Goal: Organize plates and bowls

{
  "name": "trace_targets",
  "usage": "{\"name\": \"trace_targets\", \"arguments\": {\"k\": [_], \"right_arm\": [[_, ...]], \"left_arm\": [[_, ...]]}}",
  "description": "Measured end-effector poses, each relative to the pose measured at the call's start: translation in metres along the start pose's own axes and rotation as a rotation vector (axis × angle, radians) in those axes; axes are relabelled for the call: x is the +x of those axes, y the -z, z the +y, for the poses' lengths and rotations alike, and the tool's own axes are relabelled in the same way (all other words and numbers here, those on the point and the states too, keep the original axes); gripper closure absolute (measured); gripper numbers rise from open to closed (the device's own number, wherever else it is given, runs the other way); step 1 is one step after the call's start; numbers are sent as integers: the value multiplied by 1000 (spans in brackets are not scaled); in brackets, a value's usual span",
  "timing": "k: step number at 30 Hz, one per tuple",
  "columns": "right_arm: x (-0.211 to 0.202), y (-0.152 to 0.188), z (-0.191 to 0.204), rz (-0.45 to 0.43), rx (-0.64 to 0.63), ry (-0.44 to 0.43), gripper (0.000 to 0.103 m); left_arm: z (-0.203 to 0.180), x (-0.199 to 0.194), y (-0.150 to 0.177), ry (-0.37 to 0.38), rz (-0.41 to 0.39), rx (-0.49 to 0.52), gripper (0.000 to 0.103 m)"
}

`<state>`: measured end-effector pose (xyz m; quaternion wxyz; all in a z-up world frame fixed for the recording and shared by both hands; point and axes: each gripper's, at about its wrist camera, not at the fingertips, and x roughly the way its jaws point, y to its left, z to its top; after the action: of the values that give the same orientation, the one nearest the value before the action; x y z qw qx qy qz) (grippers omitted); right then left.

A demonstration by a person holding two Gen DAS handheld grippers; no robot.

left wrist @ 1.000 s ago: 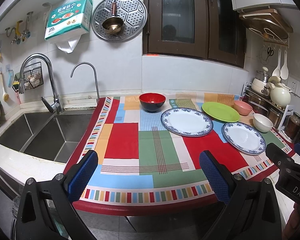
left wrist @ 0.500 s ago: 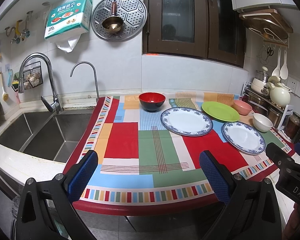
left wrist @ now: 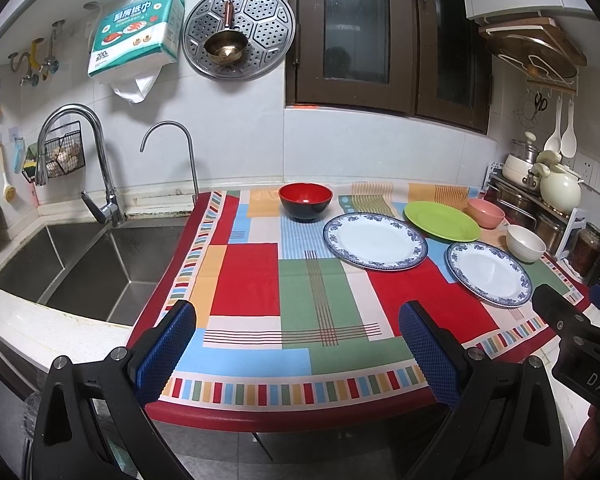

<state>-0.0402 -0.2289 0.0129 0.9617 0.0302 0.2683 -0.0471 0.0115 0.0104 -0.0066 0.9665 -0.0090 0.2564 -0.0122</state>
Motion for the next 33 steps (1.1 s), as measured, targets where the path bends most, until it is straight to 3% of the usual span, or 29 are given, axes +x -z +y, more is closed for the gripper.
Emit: {"name": "trace_targets", "arguments": {"k": [22, 33], "right_arm": [[10, 7, 30, 37, -6, -8, 1], [54, -15, 32, 4, -32, -30, 1]], "left_arm": [[30, 12, -8, 33, 3, 18, 0], [11, 63, -35, -30, 1, 44, 0]]}}
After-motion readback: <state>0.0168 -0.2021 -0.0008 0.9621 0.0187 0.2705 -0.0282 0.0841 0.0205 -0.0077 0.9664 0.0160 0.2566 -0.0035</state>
